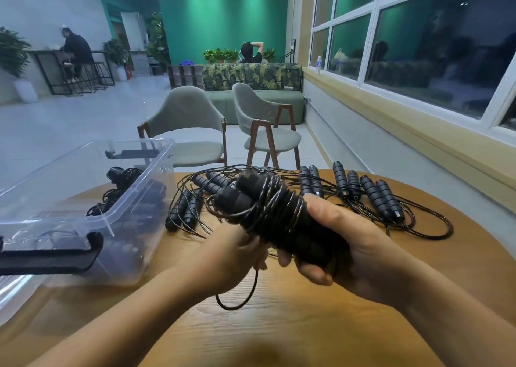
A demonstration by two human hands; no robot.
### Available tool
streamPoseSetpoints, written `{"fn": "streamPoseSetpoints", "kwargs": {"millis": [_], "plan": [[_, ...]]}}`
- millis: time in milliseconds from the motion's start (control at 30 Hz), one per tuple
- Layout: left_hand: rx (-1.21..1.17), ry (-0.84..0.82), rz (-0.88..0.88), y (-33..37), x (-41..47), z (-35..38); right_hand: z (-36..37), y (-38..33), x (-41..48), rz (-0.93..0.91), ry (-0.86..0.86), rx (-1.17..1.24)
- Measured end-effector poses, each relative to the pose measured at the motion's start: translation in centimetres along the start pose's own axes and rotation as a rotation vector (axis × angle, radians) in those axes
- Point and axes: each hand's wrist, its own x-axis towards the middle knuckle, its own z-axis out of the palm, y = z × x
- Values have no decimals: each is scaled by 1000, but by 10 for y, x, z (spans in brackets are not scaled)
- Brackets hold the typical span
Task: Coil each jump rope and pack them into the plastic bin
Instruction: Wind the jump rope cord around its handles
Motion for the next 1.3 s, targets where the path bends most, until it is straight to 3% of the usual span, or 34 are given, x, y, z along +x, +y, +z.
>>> {"fn": "streamPoseSetpoints", "kwargs": {"millis": [133, 300, 533, 833, 1200, 1300], "plan": [[-107, -28, 13, 32, -6, 8, -3, 2, -1, -126, 161, -197], [-216, -113, -40, 38, -8, 10, -1, 1, 0, -154, 345, -375], [-445, -24, -155, 43, -4, 10, 3, 4, 0, -237, 536, -639], [-861, -87, -225, 44, -3, 7, 5, 14, 1, -289, 601, -842], [-1049, -177, -209, 48, -6, -5, -7, 25, 7, -362, 621, -1188], [-1085, -113, -255, 55, -4, -4, -12, 30, 9, -384, 626, -1361]]}}
